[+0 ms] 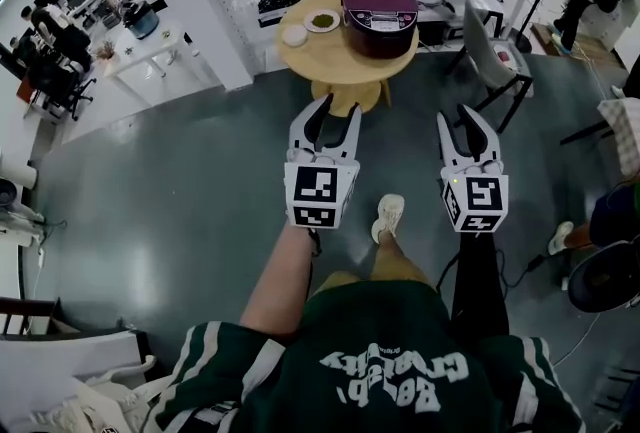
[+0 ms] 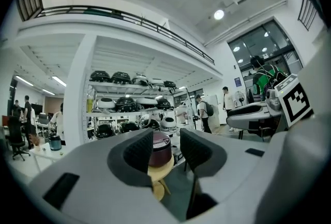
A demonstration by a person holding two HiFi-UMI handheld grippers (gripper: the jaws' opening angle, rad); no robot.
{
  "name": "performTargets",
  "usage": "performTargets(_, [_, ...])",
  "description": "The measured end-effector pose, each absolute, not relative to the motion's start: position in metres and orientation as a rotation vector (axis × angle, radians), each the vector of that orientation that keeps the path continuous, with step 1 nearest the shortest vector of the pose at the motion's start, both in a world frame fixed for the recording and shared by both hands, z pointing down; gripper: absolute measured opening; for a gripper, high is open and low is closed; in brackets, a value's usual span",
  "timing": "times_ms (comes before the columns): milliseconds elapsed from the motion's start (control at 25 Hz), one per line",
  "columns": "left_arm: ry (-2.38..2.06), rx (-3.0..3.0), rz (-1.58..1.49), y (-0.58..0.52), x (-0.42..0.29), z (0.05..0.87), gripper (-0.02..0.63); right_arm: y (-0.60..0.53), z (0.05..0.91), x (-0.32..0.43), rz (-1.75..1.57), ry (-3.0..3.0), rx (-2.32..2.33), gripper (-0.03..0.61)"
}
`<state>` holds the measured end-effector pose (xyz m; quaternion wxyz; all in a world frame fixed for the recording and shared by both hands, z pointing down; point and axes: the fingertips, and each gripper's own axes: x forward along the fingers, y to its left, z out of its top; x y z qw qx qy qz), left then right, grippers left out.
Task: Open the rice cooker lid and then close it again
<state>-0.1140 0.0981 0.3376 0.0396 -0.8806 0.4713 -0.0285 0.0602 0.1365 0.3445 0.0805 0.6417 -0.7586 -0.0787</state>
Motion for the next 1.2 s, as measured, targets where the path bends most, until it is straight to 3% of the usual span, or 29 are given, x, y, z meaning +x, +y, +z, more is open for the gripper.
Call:
performTargets(600, [1.504, -2.686, -0.096, -0.043, -0.055, 0.357, 0.152, -0.010, 0.367, 0.123, -0.231, -2.318, 1.894, 0.184])
performTargets(1200, [1.453, -2.703, -0.149, -0.198, 0.002, 0.356, 0.156, -0.184, 0.366, 0.157, -0.151, -2.430, 1.775, 0.186])
